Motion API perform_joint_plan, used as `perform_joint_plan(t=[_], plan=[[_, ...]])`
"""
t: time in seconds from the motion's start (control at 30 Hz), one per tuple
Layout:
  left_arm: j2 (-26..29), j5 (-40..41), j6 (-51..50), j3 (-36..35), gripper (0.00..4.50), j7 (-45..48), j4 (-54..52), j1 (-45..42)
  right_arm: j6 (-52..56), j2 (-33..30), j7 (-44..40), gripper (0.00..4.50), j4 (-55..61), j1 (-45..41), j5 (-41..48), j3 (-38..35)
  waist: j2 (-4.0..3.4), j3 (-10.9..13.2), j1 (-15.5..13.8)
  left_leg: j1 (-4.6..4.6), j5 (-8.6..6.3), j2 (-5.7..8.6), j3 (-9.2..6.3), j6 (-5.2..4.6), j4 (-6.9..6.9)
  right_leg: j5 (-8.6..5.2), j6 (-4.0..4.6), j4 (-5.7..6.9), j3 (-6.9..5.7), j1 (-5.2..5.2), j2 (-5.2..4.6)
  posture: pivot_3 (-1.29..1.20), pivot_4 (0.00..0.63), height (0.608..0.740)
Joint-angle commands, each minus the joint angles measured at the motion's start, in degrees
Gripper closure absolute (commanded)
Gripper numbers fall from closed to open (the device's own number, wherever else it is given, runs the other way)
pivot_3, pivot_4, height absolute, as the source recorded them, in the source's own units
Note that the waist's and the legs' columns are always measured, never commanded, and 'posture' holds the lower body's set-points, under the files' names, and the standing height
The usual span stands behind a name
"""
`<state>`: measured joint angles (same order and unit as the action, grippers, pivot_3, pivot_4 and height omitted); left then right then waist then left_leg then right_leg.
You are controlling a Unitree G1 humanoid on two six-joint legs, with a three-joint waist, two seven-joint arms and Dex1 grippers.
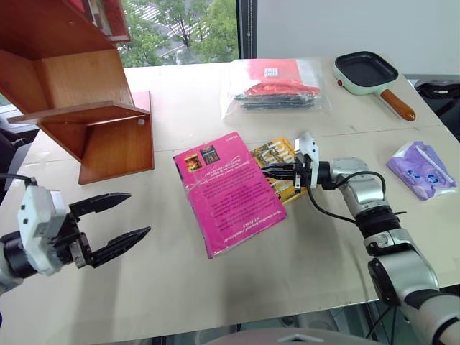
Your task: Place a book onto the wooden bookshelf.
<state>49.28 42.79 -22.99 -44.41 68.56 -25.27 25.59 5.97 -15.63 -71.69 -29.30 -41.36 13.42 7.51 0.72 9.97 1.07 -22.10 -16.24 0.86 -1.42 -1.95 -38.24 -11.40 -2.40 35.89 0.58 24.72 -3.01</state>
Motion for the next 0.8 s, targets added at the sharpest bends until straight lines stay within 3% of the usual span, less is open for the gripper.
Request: perform_joint_plan(t=[0.03,0.2,0.33,0.47,0.57,0.63,0.67,0.8], plan=[[-0.12,0.00,0.97,-2.08,0.00,0.61,-0.36,0.30,-0.92,0.15,0.37,4.48,1.58,-0.62,0.70,-0.39,0.00,0.00,-0.06,0.00,0.00,0.00,0.00,0.00,0.00,0.00,0.00,0.00,-0.01,0.00,0.00,0.00,0.150,0.735],[-1.74,1.21,-1.17,-1.30,0.00,-0.36,-0.70,2.36,-1.97,-1.42,1.53,4.48,0.79,-0.65,0.45,-1.74,0.00,0.00,-0.04,0.01,0.00,0.00,0.00,0.00,-0.01,0.00,0.00,0.00,-0.01,-0.01,0.00,0.00,0.150,0.735],[-7.10,6.35,-9.15,2.18,0.00,-7.23,-2.30,5.25,-1.44,-6.79,1.81,4.48,3.23,1.55,2.03,-4.96,0.00,0.00,-0.24,-0.01,0.00,0.02,0.05,0.00,-0.01,0.00,-0.01,-0.04,0.01,-0.01,-0.04,0.00,0.150,0.735],[-11.16,13.59,-19.15,9.00,0.00,-15.22,-4.66,5.63,3.79,-14.46,-1.26,4.48,12.78,7.01,6.93,-8.84,0.04,-0.03,-0.66,-0.07,-0.13,0.06,-0.06,-0.22,-0.06,0.00,-0.02,-0.05,-0.05,-0.04,-0.12,0.00,0.150,0.735],[-15.94,18.61,-23.26,12.18,0.00,-23.72,-1.02,0.07,11.74,-21.21,-4.07,3.66,24.97,13.21,13.72,-12.03,-0.01,-0.02,-0.96,-0.04,-0.15,0.05,-0.07,-0.27,-0.09,0.00,-0.03,0.02,-0.05,-0.05,-0.13,0.00,0.150,0.735],[-18.33,20.43,-26.43,14.37,0.00,-28.76,2.53,-4.01,16.63,-25.87,-5.05,2.65,32.75,17.65,17.74,-14.23,0.00,-0.05,-0.95,0.02,-0.15,0.01,-0.16,-0.27,-0.10,0.01,-0.01,0.10,-0.10,-0.10,-0.08,0.00,0.150,0.735],[-19.09,22.74,-28.86,15.09,0.00,-30.53,4.92,-5.91,18.91,-28.21,-5.57,2.35,36.43,20.04,19.71,-15.43,-0.05,-0.07,-1.00,0.07,-0.15,0.01,-0.18,-0.27,-0.10,0.03,0.02,0.10,-0.11,-0.15,-0.05,0.00,0.150,0.735],[-20.66,29.96,-36.39,16.68,0.00,-34.82,14.47,-13.38,26.09,-35.53,-6.11,0.28,47.73,29.00,27.35,-21.51,-0.03,-0.14,-0.72,0.36,-0.14,-0.04,-0.23,-0.28,-0.18,0.02,0.02,0.11,-0.15,-0.49,0.06,0.00,0.150,0.735]])
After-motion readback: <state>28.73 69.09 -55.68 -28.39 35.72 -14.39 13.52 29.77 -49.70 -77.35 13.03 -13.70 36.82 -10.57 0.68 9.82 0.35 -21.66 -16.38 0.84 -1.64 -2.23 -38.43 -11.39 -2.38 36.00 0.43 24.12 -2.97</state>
